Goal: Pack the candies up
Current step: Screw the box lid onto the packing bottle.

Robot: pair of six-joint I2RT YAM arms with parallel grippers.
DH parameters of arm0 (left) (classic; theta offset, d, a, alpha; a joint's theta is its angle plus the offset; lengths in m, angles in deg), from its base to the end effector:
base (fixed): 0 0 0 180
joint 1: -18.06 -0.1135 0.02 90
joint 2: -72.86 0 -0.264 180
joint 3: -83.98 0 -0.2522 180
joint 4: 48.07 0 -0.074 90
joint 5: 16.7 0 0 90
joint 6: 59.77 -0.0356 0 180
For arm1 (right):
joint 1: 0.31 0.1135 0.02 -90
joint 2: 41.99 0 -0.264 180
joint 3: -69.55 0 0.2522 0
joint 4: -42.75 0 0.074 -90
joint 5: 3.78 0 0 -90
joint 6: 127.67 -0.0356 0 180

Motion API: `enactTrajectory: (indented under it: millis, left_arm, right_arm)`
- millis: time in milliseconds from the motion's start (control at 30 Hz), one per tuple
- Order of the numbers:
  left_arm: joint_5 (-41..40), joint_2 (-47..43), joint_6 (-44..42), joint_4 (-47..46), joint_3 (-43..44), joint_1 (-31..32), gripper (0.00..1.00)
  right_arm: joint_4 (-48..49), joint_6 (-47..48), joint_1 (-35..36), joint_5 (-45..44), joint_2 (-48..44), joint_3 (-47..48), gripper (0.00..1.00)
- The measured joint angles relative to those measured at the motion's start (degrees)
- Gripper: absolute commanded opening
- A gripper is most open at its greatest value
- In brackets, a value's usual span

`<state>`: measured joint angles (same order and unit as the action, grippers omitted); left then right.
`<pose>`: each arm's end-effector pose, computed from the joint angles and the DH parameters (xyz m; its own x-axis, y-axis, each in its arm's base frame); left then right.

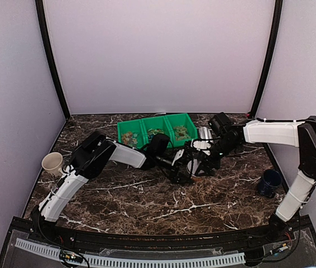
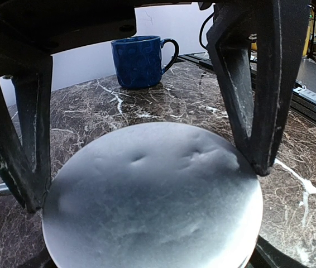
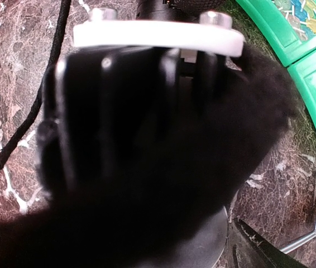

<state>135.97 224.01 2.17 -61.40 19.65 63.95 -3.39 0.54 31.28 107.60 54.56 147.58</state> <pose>0.3533 -0.4099 0.0604 0.1929 0.1113 -0.9749 0.9197 -0.3667 0.1401 0.2787 0.1866 0.1988 -0.2210 -0.8121 -0.5401 -0.9639 0.2662 -0.0058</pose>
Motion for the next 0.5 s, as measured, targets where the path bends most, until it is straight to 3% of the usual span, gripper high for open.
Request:
enactTrajectory:
  millis: [500]
  left_arm:
    - [0.0, 0.02, 0.22, -0.24, -0.07, 0.0, 0.89]
  right_arm:
    - [0.11, -1.7, -0.07, 0.42, 0.11, 0.0, 0.77]
